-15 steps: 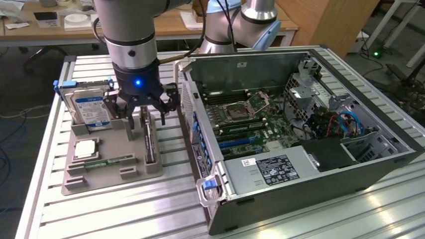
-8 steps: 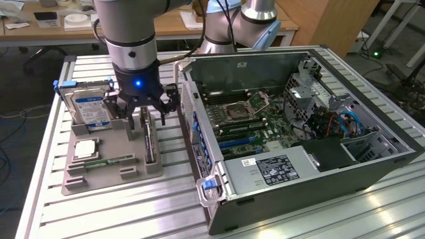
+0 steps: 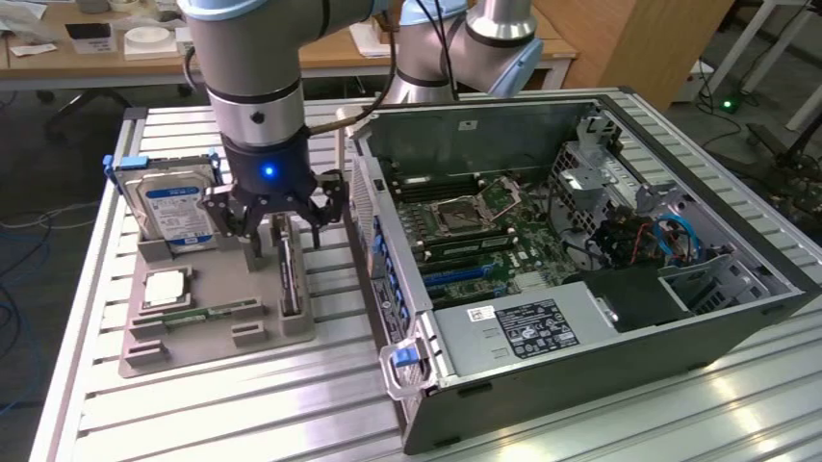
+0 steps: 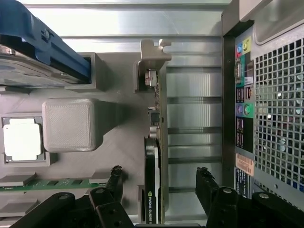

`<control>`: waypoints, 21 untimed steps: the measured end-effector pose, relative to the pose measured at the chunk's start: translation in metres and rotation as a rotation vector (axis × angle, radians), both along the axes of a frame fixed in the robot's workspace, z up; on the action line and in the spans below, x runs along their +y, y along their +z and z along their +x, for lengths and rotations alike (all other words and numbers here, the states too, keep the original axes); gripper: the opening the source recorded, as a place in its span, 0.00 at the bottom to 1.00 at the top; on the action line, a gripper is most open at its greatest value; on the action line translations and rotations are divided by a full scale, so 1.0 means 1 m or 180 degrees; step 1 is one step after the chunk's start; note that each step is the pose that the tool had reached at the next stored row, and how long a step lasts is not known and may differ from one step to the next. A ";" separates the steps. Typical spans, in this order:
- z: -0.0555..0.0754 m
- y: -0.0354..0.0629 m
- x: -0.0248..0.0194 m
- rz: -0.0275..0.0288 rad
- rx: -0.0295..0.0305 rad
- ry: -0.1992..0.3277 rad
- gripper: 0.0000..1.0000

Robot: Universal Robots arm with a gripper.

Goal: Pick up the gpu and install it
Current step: 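Pick up the gpu and move the gpu toward the slot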

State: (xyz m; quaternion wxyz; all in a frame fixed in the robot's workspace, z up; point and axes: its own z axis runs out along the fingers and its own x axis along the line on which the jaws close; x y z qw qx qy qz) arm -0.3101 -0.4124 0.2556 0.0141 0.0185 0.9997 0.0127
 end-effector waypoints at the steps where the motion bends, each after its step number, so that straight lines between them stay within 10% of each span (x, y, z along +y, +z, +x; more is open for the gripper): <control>1: 0.000 -0.0019 0.0000 0.0000 0.0000 0.0000 0.73; 21: 0.000 -0.0384 0.0001 0.0000 0.0000 -0.0013 0.73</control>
